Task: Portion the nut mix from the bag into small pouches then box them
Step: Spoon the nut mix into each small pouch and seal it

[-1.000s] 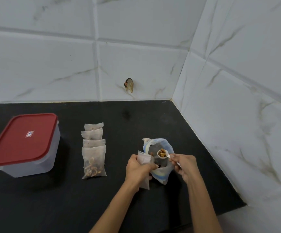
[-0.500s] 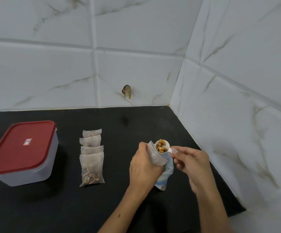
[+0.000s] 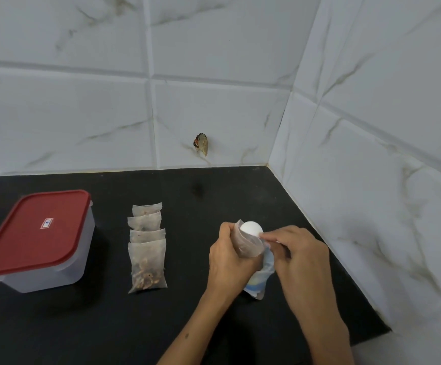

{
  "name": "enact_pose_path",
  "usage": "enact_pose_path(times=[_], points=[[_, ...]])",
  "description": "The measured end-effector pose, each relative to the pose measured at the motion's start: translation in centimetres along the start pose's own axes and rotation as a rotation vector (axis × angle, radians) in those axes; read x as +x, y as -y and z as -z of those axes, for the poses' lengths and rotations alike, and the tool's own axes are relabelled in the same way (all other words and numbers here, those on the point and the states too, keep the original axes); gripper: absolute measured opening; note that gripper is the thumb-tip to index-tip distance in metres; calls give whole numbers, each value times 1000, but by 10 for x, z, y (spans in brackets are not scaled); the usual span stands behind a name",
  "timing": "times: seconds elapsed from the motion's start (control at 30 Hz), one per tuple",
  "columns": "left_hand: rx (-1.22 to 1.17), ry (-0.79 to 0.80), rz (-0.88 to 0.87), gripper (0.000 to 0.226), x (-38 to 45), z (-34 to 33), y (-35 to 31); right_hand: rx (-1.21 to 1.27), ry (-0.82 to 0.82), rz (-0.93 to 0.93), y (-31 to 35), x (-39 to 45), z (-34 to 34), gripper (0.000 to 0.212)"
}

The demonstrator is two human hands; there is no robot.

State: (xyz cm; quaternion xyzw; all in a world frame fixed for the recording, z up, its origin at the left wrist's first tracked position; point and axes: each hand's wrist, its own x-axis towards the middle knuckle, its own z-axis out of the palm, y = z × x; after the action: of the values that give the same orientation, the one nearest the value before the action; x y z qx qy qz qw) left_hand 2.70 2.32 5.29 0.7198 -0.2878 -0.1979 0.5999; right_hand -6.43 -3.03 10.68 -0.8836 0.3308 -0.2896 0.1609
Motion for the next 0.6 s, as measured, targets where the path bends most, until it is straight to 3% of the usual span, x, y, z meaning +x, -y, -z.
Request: enact_pose_path(times=[0.1, 0.23, 0.33, 0.43, 0.53, 0.6], points=[[-20, 8, -2, 50, 1, 1, 1, -42, 154, -89, -1, 6, -4, 23], [-17, 7, 10, 45, 0, 3, 5, 195, -71, -128, -2, -7, 9, 15], [45, -97, 55, 35, 1, 8, 14, 250, -31, -284, -16, 3, 14, 17], [95, -136, 178, 42, 6, 12, 23, 30, 242, -314, -33, 17, -3, 19], [110, -81, 334, 47, 10, 8, 34, -268, 635, -398, -32, 35, -26, 28], [89, -55, 412, 48, 9, 4, 40, -414, 809, -443, -25, 44, -31, 33]])
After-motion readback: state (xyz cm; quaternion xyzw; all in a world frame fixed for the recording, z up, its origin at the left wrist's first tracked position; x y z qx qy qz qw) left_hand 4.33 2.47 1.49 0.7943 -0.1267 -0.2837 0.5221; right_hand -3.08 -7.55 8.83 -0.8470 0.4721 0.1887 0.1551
